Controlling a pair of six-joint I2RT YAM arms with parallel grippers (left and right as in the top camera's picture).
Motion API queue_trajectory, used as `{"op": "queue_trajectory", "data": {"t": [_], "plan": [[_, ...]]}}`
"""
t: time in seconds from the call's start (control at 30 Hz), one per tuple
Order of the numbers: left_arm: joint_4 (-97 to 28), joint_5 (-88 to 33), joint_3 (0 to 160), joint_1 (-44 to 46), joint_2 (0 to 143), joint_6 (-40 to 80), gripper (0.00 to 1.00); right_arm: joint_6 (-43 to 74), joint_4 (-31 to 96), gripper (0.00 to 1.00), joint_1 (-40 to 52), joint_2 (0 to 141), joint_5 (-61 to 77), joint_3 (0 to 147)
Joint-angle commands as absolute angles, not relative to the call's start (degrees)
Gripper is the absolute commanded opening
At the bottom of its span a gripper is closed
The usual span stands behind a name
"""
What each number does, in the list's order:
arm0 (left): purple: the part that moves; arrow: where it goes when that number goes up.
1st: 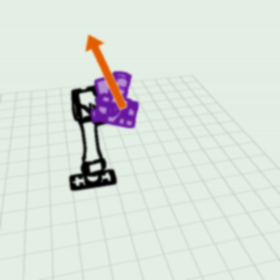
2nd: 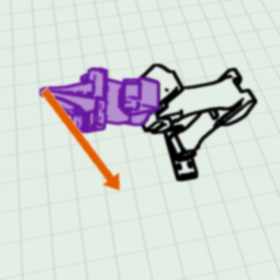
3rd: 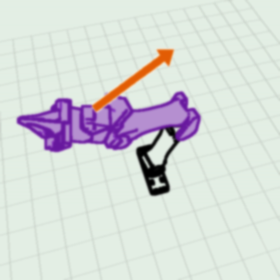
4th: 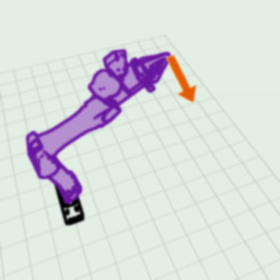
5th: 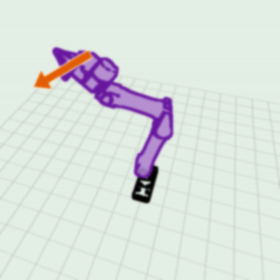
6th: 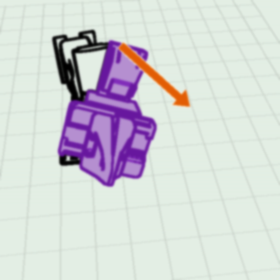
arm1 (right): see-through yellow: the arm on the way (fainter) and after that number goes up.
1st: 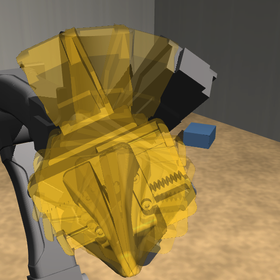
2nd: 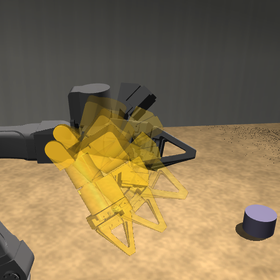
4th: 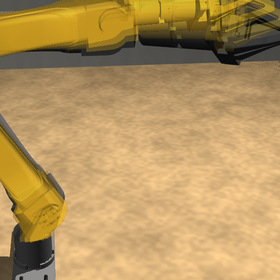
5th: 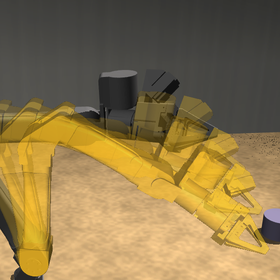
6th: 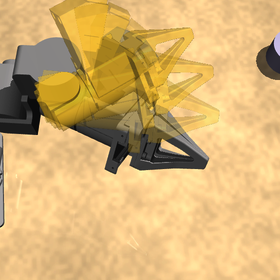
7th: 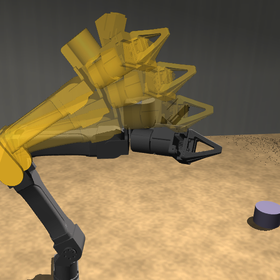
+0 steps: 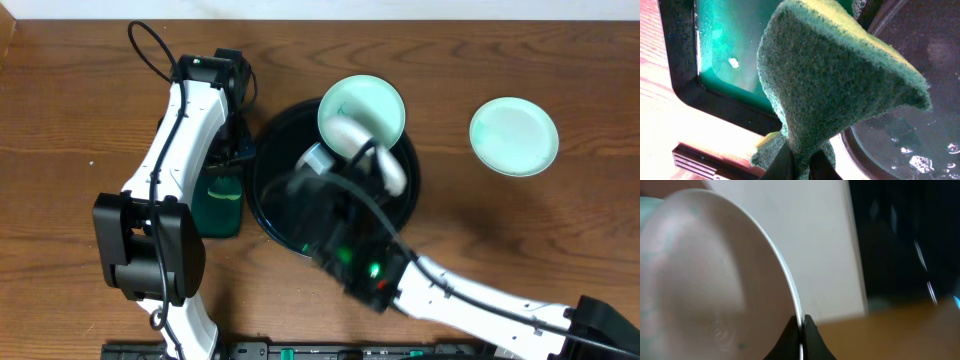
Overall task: Clean dirty plates on tray and stack at the side
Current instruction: 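Lift and tilt the white plate upright with the right gripper, then carry the white plate right and stack it on the green plate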
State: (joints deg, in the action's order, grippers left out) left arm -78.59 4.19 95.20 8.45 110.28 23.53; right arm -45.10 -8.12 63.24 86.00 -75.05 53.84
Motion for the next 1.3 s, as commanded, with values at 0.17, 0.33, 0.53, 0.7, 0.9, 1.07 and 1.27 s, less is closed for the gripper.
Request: {"op": "queue_trajectory", "data": {"t": [0.17, 0.33, 0.53, 0.7, 0.9, 1.07, 1.27], "plan": [[-79.2, 4.1, 94.8, 8.3, 111.2, 22.7, 0.08, -35.5, -4.5, 0.01, 58.5, 86.3, -77.1, 54.4], [-79.0, 4.0, 94.8, 8.3, 111.2, 22.7, 0.07, -37.1, -2.3, 0.01, 56.1, 86.2, -78.5, 54.4], [-78.8, 4.0, 94.8, 8.3, 111.2, 22.7, 0.07, -36.1, -2.5, 0.01, 60.6, 86.2, -75.0, 54.4], [-79.4, 4.0, 94.8, 8.3, 111.2, 22.7, 0.07, -27.5, 0.5, 0.01, 61.6, 86.2, -74.6, 54.4], [-79.4, 4.0, 94.8, 8.3, 111.2, 22.7, 0.07, -1.3, 7.2, 0.01, 59.8, 86.1, -69.6, 54.4], [-79.4, 4.0, 94.8, 8.3, 111.2, 22.7, 0.07, 15.7, 9.6, 0.01, 58.2, 85.8, -56.5, 54.4], [-79.5, 4.0, 94.8, 8.3, 111.2, 22.7, 0.07, 30.6, 10.8, 0.01, 54.3, 85.3, -43.9, 54.4]]}}
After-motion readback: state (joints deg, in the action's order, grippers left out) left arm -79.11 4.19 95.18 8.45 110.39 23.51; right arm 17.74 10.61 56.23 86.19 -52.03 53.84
